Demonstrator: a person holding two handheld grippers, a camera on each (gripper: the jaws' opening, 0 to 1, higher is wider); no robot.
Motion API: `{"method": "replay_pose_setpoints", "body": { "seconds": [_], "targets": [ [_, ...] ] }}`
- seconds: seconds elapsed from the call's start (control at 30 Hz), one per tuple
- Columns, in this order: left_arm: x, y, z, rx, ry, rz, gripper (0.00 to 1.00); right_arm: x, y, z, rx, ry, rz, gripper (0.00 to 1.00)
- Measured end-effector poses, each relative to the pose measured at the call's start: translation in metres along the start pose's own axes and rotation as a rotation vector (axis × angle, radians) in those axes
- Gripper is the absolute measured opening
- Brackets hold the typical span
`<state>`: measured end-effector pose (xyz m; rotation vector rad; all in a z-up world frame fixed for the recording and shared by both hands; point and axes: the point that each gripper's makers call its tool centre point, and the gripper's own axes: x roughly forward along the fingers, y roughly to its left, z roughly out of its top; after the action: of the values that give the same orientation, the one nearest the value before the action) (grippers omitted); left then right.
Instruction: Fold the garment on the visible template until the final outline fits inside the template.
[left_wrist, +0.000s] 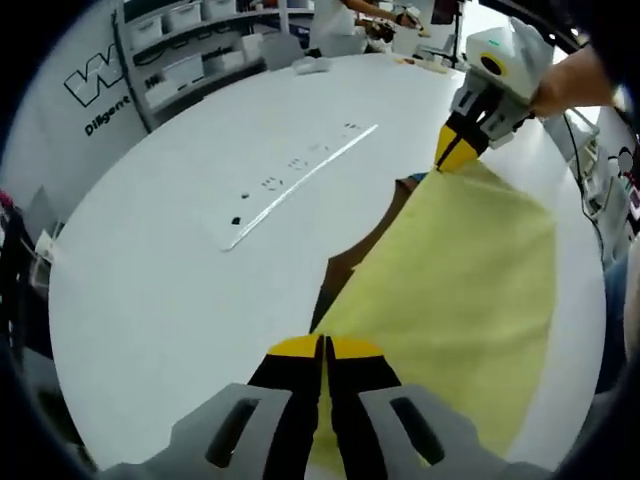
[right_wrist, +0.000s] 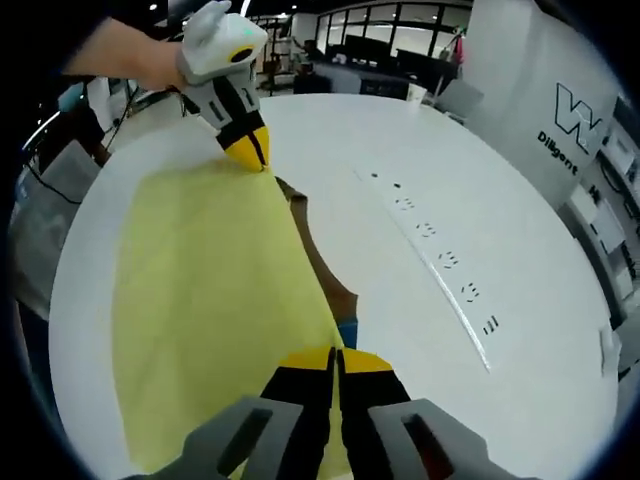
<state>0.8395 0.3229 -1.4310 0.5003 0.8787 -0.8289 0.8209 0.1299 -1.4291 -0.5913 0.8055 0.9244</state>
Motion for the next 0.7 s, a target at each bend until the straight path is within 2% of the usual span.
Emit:
{"method": "replay_pose_setpoints", "body": {
  "seconds": [0.07, 0.17, 0.27, 0.4, 0.53, 0.7],
  "targets": [
    [0.002, 0.002, -0.002, -0.008, 0.006, 0.012, 0.04, 0.002, -0.002, -0.003, 0.013, 0.017, -0.013, 0.00],
    [-0.002, 0.009, -0.002, -0.014, 0.007, 0.049, 0.04, -0.002, -0.002, -0.002, 0.012, 0.003, -0.021, 0.07],
    [-0.011, 0.018, -0.003, -0.036, 0.002, 0.069, 0.06, -0.009, -0.006, -0.009, 0.033, 0.006, -0.038, 0.09],
    [-0.024, 0.021, -0.010, -0.056, -0.004, 0.077, 0.11, -0.021, 0.000, -0.017, 0.046, -0.007, -0.044, 0.10],
    [-0.038, 0.016, -0.020, -0.079, -0.020, 0.068, 0.13, -0.032, 0.009, -0.024, 0.066, -0.024, -0.044, 0.11],
    [-0.058, 0.001, -0.036, -0.122, -0.053, 0.051, 0.14, -0.047, 0.025, -0.035, 0.103, -0.053, -0.034, 0.12]
  ]
}}
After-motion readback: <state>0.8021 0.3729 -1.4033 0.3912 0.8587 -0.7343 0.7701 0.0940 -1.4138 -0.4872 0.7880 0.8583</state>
